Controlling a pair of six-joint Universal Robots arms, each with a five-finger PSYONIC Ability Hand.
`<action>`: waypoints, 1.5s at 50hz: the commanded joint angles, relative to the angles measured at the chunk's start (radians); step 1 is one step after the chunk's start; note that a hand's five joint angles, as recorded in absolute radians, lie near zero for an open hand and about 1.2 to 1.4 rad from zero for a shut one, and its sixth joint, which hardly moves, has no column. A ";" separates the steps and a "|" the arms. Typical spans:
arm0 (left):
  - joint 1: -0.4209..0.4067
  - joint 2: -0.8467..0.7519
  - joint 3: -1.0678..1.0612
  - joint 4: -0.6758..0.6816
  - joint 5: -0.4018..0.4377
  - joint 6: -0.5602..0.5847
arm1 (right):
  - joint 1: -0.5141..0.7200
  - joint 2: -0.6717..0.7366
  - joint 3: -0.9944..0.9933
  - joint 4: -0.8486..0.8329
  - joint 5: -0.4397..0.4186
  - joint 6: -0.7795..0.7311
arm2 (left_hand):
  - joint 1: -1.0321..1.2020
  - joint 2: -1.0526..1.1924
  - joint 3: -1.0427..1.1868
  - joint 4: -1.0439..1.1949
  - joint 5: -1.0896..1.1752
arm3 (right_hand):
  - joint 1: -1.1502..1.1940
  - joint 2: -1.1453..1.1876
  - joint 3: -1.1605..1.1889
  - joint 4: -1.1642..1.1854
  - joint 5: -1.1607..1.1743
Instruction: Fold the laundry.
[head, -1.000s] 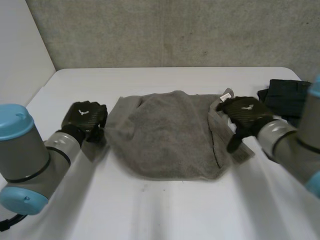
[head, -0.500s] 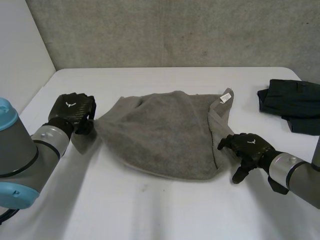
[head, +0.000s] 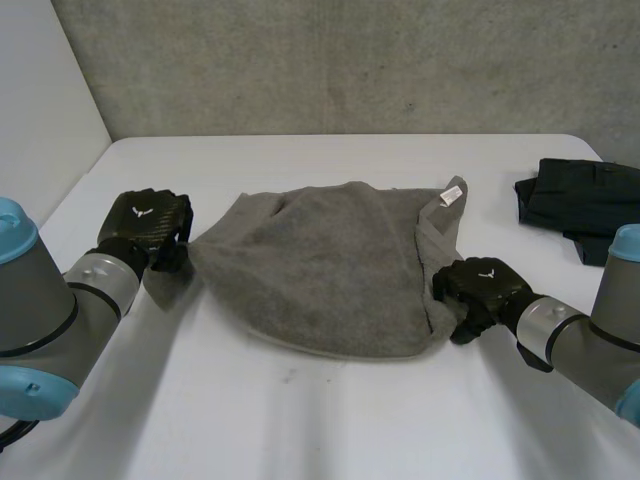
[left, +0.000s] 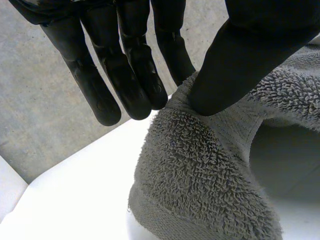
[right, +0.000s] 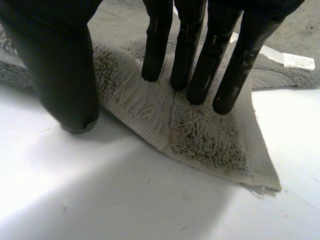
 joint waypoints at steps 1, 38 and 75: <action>-0.002 0.000 -0.002 -0.002 -0.002 0.000 | 0.019 0.013 -0.038 -0.015 0.022 0.004 | 0.259 0.197 0.203 0.193 0.242 | 0.597 0.494 0.493 0.495 0.526; 0.012 0.171 -0.085 -0.457 -0.011 0.431 | 0.077 -0.288 -0.113 0.703 0.325 -0.619 | 0.259 0.197 0.203 0.193 0.242 | 0.767 0.664 0.663 0.665 0.696; -0.015 -0.100 0.811 0.023 -0.149 0.061 | 0.257 -0.056 -0.916 -0.105 0.425 -0.551 | 0.259 0.197 0.203 0.193 0.242 | 0.767 0.664 0.663 0.665 0.696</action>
